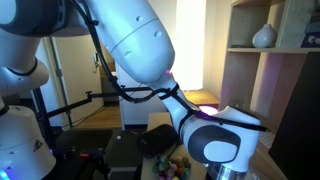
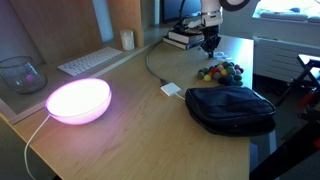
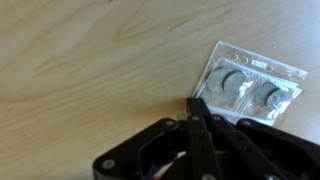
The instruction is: Put the charger cable, head and the plastic object onto the floor.
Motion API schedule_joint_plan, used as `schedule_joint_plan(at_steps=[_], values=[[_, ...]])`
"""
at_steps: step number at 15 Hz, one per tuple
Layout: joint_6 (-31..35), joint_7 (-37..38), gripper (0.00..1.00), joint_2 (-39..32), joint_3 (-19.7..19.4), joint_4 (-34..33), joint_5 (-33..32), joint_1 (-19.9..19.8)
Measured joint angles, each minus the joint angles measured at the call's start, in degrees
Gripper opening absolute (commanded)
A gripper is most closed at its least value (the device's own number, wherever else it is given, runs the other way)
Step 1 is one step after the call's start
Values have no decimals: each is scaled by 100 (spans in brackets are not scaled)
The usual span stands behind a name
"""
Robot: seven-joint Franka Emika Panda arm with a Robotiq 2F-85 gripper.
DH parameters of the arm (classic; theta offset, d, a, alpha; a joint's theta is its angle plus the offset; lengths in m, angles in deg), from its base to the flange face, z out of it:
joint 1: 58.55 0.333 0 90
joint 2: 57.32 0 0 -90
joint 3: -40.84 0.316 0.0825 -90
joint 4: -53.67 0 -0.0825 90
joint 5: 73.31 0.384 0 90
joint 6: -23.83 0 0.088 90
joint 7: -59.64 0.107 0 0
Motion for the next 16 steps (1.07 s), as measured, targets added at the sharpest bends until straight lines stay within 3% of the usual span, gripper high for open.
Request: schedule_joint_plan(at_steps=[16], values=[[116,0,0,47,145,133,-256,-190]])
